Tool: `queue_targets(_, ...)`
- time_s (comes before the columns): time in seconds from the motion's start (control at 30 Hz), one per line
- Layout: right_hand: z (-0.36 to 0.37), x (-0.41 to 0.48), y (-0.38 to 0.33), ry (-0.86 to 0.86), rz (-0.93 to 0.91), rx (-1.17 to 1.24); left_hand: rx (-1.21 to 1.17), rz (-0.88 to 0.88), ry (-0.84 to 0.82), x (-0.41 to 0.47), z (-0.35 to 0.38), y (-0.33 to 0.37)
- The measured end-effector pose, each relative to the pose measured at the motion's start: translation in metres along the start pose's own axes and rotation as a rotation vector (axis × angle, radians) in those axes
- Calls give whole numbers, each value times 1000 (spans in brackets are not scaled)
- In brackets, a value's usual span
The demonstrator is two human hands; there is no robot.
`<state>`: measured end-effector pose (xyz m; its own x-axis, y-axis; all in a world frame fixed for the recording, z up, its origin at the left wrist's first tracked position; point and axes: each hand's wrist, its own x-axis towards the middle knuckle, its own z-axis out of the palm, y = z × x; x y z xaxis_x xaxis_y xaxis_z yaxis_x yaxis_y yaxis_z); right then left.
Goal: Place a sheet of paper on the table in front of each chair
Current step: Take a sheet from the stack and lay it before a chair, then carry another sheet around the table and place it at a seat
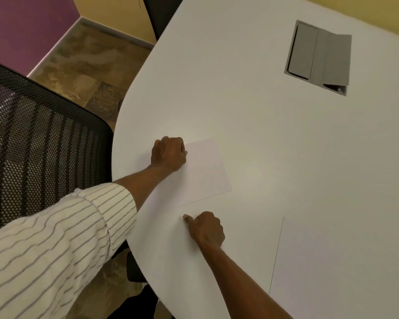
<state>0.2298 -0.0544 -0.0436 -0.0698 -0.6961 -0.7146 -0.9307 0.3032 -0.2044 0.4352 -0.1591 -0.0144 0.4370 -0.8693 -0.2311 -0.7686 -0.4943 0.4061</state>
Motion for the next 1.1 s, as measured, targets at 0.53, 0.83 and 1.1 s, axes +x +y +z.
queue_targets(0.53,-6,-85,105,22,40,412,-306,-20,-508,-162,23,0)
queue_targets(0.83,-3,-128,162,74,55,523,-230,63,-648,-234,53,-5)
queue_targets(1.1,-44,-132,241,175,156,668,-117,175,-706,-286,89,28)
